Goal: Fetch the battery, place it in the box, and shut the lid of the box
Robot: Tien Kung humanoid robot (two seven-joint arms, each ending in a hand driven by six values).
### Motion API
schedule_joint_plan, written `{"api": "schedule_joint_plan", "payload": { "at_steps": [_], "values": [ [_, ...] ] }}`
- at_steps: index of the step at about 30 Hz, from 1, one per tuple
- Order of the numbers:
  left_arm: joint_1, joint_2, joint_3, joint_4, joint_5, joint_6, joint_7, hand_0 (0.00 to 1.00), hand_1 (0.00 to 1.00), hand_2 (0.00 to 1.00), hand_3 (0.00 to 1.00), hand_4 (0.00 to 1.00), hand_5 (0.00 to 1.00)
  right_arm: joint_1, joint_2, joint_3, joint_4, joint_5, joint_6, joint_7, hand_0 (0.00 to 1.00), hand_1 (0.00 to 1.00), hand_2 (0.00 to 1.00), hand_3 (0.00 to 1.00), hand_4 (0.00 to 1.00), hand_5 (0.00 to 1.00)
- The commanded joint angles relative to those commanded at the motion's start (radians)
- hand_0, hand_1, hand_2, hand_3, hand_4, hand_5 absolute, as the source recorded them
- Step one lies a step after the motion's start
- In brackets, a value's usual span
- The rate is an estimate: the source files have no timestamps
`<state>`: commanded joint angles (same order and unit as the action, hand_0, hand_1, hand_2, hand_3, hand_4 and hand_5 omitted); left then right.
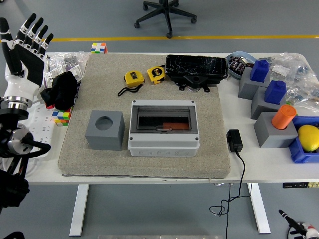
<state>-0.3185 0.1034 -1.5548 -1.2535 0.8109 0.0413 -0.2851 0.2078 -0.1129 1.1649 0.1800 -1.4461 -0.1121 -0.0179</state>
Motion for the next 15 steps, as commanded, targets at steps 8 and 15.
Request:
{"api": "schedule_joint_plan", "payload": {
  "at_steps": [8, 15],
  "values": [
    [0.019, 0.016, -0.052, -0.029, 0.271, 0.061, 0.099, 0.998, 0.998, 0.998, 0.973, 0.998, 0.998, -0.001, -0.001, 0.01, 0.0, -0.006, 0.0, -0.001, 0.831, 0.768, 0.747, 0.823, 0.998, 0.998],
    [0.027, 0.021, -0.086, -0.069, 0.564, -0.021, 0.234, 0.981, 0.998, 0.985, 0.952, 0.998, 0.998, 0.0, -0.001, 0.01, 0.0, -0.005, 0.0, -0.001, 0.831, 0.768, 0.747, 0.823, 0.998, 0.998]
  ]
}}
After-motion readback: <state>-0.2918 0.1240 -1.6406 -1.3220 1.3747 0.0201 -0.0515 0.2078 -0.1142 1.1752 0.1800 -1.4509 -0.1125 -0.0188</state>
